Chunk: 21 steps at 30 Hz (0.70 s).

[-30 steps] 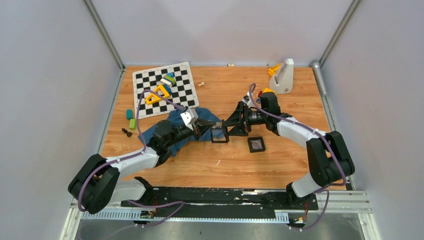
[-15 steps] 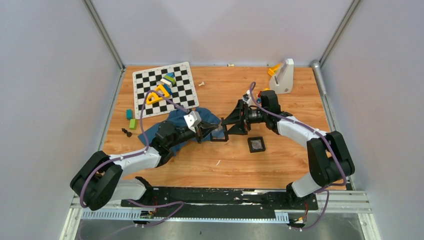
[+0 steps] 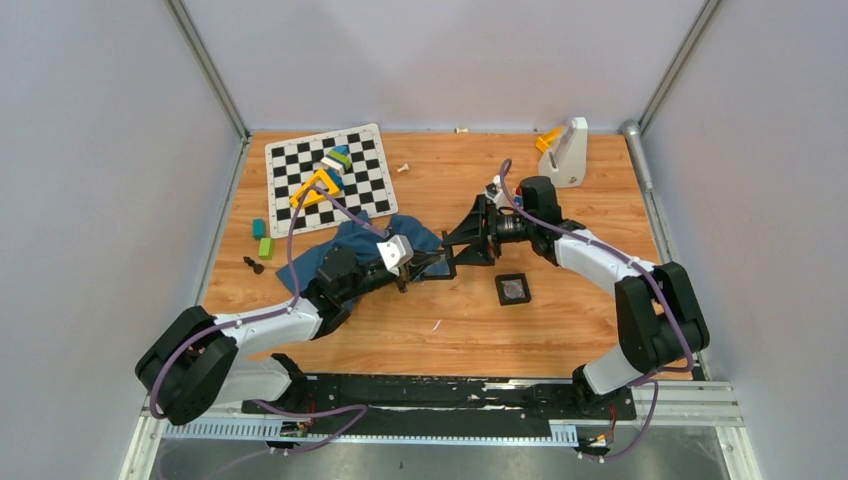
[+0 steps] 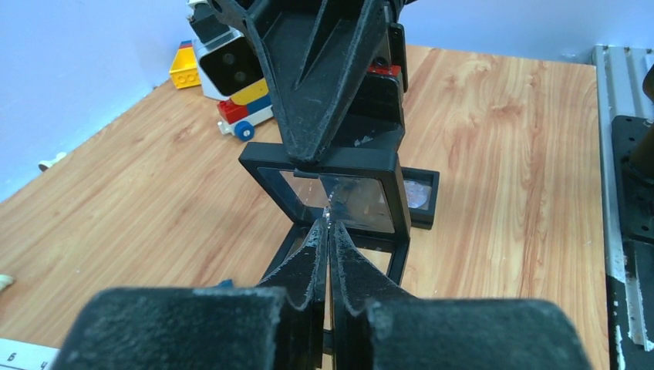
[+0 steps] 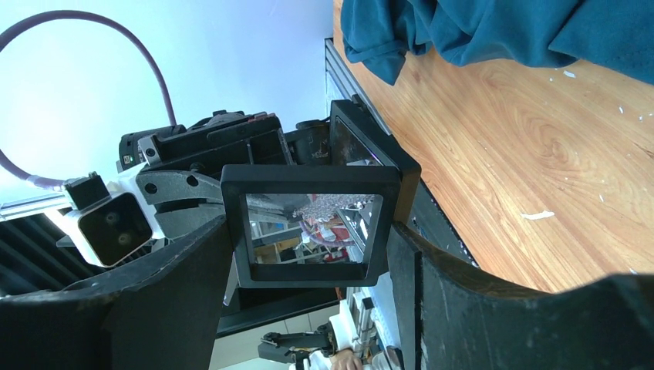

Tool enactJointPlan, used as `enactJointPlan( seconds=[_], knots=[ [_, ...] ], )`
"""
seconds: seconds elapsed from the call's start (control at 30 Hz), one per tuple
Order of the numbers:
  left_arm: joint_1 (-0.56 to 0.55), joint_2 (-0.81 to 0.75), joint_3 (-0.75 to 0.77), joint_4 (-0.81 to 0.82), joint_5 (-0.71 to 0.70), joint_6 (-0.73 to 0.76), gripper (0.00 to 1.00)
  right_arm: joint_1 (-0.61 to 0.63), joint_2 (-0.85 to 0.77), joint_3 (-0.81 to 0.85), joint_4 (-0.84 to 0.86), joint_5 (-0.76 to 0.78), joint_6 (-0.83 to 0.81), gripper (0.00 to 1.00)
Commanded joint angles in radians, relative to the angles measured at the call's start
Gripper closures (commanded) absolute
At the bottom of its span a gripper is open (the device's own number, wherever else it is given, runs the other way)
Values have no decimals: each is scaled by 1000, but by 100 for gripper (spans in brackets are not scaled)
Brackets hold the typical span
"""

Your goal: Remove the brooch from the garment

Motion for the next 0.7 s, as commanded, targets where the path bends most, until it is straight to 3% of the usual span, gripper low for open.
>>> enactJointPlan(
  seconds=[0.0, 0.03, 0.2, 0.5, 0.63, 0.67],
  knots=[
    [-19, -38, -21, -25, -24, 71, 90, -18, 5, 50, -11, -18, -23, 68],
    [-22, -40, -22, -29, -25, 72, 88, -22, 5, 52, -17, -19, -28, 68],
    [-29, -39, -13, -51, -6, 74, 59, -34, 8, 58, -32, -16, -42, 68],
    [-34, -42, 24, -127, -64, 35, 48, -42, 31, 74, -87, 31, -92, 68],
    [-34, -80, 58, -240, -147, -5, 34, -45, 34, 72, -105, 50, -127, 68],
    [-34, -84, 65, -282, -159, -11, 26, -45, 31, 72, -110, 54, -136, 68]
  ],
)
